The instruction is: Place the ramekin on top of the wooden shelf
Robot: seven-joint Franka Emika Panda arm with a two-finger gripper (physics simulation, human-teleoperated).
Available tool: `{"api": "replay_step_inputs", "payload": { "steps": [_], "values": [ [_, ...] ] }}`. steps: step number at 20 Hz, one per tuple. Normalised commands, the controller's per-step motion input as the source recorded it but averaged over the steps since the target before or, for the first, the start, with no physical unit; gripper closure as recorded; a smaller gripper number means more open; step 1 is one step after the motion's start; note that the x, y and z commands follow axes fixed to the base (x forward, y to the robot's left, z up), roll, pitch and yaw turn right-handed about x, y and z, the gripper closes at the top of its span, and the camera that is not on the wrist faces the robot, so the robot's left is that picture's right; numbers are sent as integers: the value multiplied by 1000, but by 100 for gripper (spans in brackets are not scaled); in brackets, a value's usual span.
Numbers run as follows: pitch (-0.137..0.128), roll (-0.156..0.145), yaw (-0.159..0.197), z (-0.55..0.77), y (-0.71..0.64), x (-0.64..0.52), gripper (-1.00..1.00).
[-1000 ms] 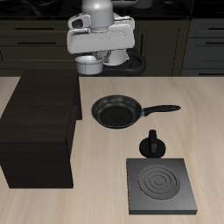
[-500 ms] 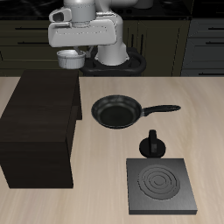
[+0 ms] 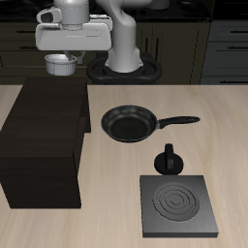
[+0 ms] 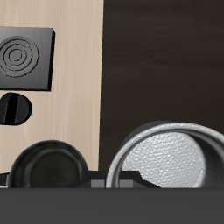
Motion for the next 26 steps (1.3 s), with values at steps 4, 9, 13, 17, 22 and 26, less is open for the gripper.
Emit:
{"api": "replay_step_inputs", "payload": {
  "steps": [4, 9, 13, 17, 22, 26],
  "values": [
    [3, -20, -10, -57, -301, 5, 100],
    [21, -26, -10, -134, -288, 40, 100],
    [11, -5, -49, -191, 33, 84, 100],
    [23, 26, 11, -312, 199, 89, 100],
    [14, 12, -8, -205, 140, 40, 100],
    [22, -38, 4, -241, 20, 80, 100]
  ]
}}
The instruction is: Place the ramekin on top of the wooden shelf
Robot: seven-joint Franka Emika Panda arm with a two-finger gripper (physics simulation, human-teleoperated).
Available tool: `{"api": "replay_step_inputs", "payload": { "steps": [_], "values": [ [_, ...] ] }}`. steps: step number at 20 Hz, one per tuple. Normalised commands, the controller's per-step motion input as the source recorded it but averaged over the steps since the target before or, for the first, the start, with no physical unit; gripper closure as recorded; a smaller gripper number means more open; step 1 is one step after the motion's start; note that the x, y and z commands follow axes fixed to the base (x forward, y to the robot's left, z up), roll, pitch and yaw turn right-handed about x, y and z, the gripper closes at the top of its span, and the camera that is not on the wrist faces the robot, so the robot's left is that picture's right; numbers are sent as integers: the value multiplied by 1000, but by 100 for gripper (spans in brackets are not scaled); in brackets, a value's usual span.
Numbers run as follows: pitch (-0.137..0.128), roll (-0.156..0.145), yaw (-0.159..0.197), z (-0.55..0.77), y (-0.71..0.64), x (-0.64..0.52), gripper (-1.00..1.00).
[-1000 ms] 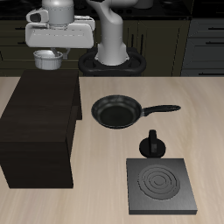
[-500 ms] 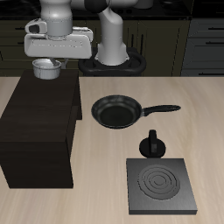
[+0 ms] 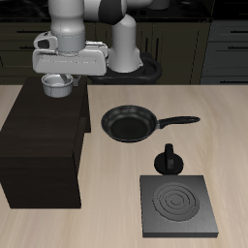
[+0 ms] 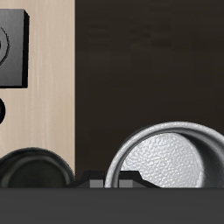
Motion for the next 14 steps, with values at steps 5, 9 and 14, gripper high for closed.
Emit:
{"api": "replay_step_inputs", "payload": {
  "steps": [5, 9, 14],
  "values": [
    [8, -12, -14, -15, 9, -19, -100],
    [-27, -6, 4, 51, 34, -57, -100],
    [-23, 3, -6, 137, 90, -81, -100]
  ]
}}
